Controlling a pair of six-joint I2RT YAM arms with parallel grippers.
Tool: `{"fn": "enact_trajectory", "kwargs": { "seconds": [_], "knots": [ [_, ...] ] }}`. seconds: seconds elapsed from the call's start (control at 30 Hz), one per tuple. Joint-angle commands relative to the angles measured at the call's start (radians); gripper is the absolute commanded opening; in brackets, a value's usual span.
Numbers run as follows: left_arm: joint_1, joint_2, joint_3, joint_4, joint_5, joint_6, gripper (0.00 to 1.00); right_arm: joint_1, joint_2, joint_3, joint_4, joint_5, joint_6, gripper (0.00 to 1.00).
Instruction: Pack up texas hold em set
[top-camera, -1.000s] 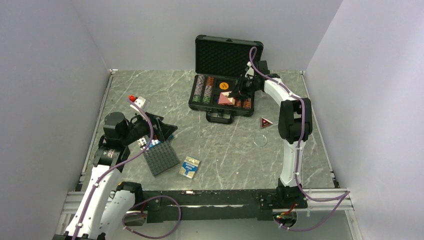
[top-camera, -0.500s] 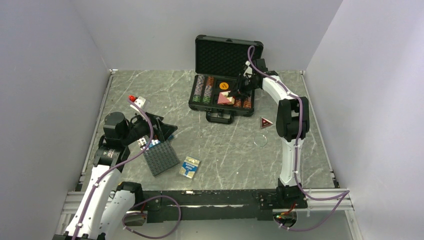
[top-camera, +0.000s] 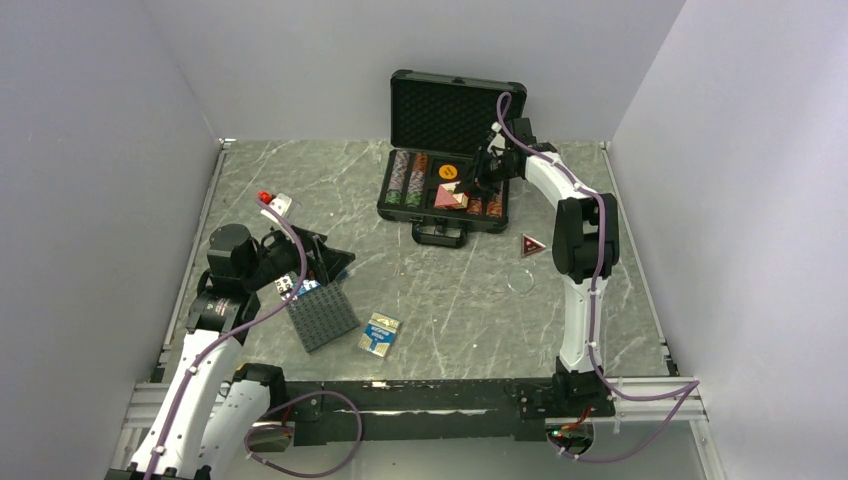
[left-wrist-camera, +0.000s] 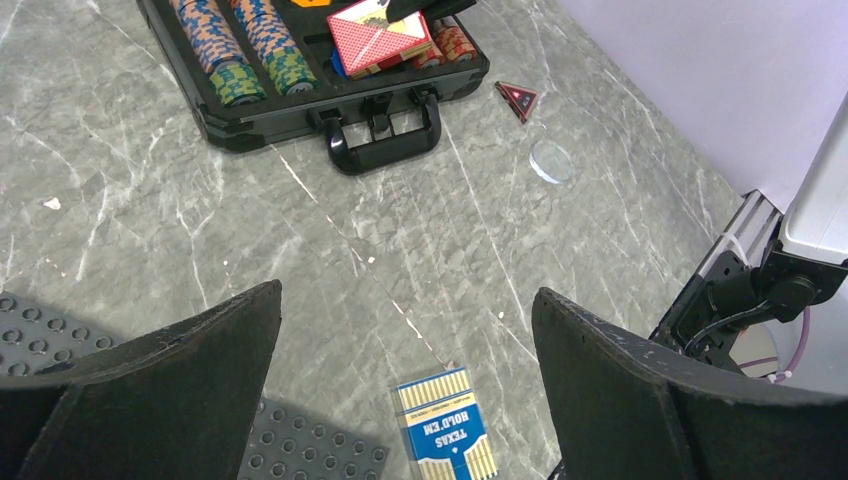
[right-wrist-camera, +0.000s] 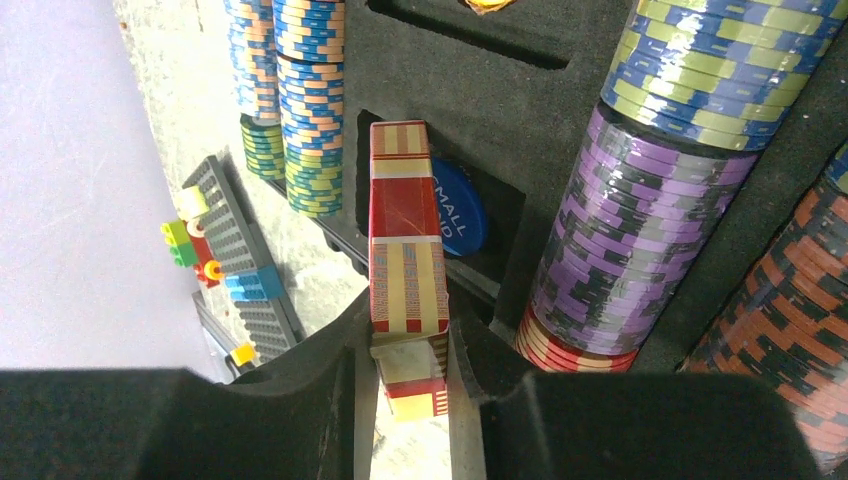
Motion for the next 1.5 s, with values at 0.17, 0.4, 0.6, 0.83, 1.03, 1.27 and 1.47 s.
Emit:
{"fn": "enact_trajectory", "kwargs": {
  "seconds": [0.17, 0.4, 0.6, 0.83, 1.03, 1.27, 1.47],
  "knots": [
    [0.001, -0.011, 0.042, 0.012, -0.004, 0.015, 0.99, 0.004, -0.048, 0.035, 0.022, -0.026, 0.008, 0.0],
    [0.001, -0.009, 0.042, 0.011, -0.007, 0.014, 0.99, 0.005, -0.071, 0.042, -0.014, -0.034, -0.021, 0.0],
    [0.002, -0.009, 0.042, 0.011, -0.007, 0.014, 0.99, 0.005, -0.1, 0.06, -0.039, 0.0, -0.032, 0.0],
    [0.001, -0.011, 0.043, 0.007, -0.011, 0.016, 0.99, 0.004, -0.113, 0.049, -0.014, -0.008, -0.014, 0.0],
    [0.001, -0.01, 0.043, 0.007, -0.014, 0.018, 0.99, 0.008, -0.083, 0.042, -0.009, -0.021, -0.013, 0.0],
    [0.001, -0.008, 0.044, 0.008, -0.013, 0.017, 0.99, 0.026, -0.063, 0.032, -0.005, -0.037, -0.017, 0.0],
    [0.002, -0.006, 0.044, 0.007, -0.014, 0.017, 0.99, 0.029, -0.05, 0.019, 0.01, -0.029, -0.009, 0.0]
  ]
}}
